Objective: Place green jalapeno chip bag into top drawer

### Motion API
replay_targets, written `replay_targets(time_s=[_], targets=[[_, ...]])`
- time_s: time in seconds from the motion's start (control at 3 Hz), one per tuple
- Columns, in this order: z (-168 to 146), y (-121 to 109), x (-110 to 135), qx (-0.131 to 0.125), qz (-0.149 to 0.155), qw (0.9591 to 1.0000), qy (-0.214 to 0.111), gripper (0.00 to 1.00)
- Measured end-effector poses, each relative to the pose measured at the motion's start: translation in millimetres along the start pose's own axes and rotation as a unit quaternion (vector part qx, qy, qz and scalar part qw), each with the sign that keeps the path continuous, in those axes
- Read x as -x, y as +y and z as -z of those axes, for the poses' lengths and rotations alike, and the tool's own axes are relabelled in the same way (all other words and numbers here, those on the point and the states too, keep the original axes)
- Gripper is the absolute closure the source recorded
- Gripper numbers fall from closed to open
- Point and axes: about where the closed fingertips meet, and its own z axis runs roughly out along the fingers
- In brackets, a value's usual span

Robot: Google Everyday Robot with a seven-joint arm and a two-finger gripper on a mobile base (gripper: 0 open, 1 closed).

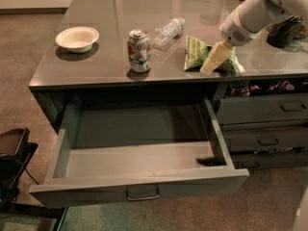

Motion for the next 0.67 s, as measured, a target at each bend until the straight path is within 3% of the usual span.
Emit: replay_targets(time_s=[0.67], targets=[[-35.4, -0.6, 4.7, 0.018, -0.001, 0.9998, -0.011, 0.00]])
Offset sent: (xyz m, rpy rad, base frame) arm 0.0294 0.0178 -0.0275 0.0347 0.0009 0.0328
